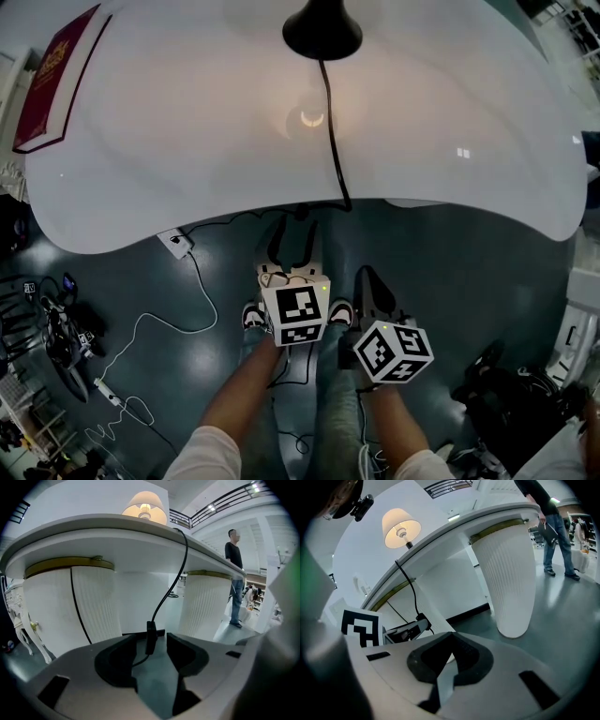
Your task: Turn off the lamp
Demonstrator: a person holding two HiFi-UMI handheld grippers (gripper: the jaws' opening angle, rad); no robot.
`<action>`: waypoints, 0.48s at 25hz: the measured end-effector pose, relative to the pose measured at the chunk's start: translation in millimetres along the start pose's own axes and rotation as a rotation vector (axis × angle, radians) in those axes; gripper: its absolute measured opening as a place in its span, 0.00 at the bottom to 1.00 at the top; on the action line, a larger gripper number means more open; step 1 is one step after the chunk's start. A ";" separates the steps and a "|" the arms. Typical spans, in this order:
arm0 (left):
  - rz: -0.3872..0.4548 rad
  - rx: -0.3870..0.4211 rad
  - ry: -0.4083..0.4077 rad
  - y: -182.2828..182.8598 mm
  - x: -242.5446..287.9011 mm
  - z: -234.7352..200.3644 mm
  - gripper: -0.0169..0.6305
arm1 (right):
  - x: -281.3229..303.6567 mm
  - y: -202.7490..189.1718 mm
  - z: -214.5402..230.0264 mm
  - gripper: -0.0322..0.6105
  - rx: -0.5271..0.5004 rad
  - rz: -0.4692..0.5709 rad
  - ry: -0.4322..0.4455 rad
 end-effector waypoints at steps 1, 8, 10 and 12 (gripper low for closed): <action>-0.003 -0.005 -0.004 1.0 3.2 -1.1 0.32 | 0.7 -0.7 0.1 0.05 0.001 -0.003 0.000; 0.002 -0.012 -0.007 3.5 13.1 -4.1 0.32 | 4.9 -3.6 1.3 0.05 0.005 -0.017 -0.001; 0.001 -0.019 -0.021 4.2 15.8 -5.0 0.32 | 6.1 -3.0 0.4 0.05 0.004 -0.020 0.001; 0.001 -0.022 -0.029 4.9 19.1 -4.9 0.32 | 7.8 -3.0 0.8 0.05 0.003 -0.024 0.002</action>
Point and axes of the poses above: the fingertips, and each gripper's own axes: x forward along the fingers, z to its right, y out of its top, the point moved 8 cm from there along -x, backward along the fingers
